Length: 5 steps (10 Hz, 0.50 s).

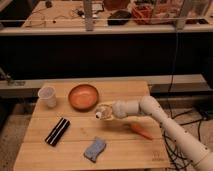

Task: Stand the bottle upright

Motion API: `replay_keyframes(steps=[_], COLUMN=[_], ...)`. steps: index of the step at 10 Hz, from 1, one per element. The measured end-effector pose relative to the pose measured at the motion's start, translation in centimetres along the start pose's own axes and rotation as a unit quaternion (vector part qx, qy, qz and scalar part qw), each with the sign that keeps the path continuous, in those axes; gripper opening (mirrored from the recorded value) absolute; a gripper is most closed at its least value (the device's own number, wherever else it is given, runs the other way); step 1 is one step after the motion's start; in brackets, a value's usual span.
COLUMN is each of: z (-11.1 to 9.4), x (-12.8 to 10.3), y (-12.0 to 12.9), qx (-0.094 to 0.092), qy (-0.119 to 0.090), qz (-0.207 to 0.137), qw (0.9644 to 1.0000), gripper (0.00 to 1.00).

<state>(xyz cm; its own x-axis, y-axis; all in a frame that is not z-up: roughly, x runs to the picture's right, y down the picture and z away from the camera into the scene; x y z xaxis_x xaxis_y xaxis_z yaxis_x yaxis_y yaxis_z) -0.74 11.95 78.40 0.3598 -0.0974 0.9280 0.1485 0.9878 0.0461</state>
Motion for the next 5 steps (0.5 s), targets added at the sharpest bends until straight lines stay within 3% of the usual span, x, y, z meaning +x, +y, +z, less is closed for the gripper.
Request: replay_keyframes(steps=[2, 3, 4, 5], z=[-0.8, -1.3, -1.7, -2.4], x=[-0.6, -1.3, -1.7, -2.2], y=[-0.6, -1.3, -1.7, -2.1], qx=[-0.005, -0.011, -0.017, -0.031], qy=[-0.061, -0.106, -0.124, -0.129], qz=[0.039, 0.063, 0.08, 0.09], qw=[0.9974, 0.9924, 0.9889, 0.9871], gripper=[0.0, 0.0, 0.0, 0.0])
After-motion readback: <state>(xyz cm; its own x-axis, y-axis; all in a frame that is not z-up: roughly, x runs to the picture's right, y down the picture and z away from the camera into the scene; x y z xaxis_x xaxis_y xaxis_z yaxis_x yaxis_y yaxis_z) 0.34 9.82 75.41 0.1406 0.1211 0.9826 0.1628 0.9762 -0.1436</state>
